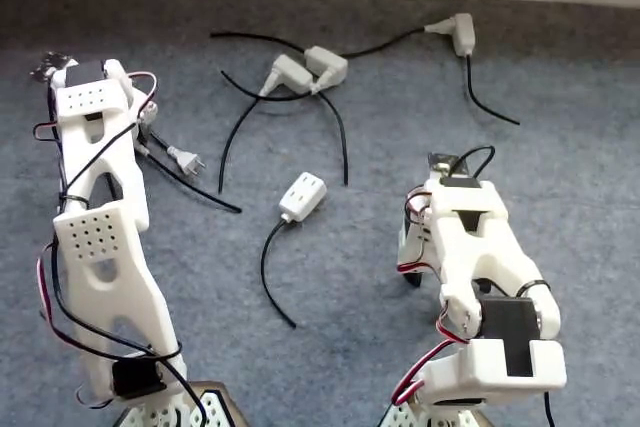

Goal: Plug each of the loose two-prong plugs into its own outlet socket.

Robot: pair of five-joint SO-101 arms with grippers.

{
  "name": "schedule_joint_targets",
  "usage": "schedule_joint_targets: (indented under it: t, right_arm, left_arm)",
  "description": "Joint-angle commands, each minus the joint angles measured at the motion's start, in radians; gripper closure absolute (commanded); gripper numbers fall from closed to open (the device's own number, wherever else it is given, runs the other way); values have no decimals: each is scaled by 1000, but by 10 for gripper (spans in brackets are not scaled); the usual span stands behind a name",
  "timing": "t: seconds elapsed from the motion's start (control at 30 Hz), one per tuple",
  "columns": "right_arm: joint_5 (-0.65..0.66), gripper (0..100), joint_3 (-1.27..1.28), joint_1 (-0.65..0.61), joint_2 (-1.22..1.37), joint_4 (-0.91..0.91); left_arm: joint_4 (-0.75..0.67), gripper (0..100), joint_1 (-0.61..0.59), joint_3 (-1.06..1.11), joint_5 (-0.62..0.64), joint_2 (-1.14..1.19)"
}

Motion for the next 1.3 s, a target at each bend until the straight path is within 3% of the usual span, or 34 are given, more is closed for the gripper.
schedule_joint_targets:
  t: [0.0,0.23,0.37,0.63,0.8,0.9,1.13,1.27]
  right_arm:
    - [8,606,19,-31,1,-35]
    - [8,606,19,-31,2,-36]
    - [8,606,19,-31,2,-36]
    - [8,606,18,-31,2,-36]
    - [8,606,16,-31,2,-36]
    - [8,606,19,-31,2,-51]
    - [8,606,19,-31,2,-53]
    - [8,606,21,-31,2,-53]
  left_arm:
    - [57,994,10,-119,-97,-51]
    - [288,994,133,-430,-376,-140]
    - [322,994,189,-463,-609,-177]
    - [322,994,269,-91,-1178,-196]
    - [324,994,328,110,-1405,-257]
    - [322,994,372,245,-1484,-394]
    - [321,994,496,564,-1499,-860]
    - [321,995,564,776,-1619,-1107]
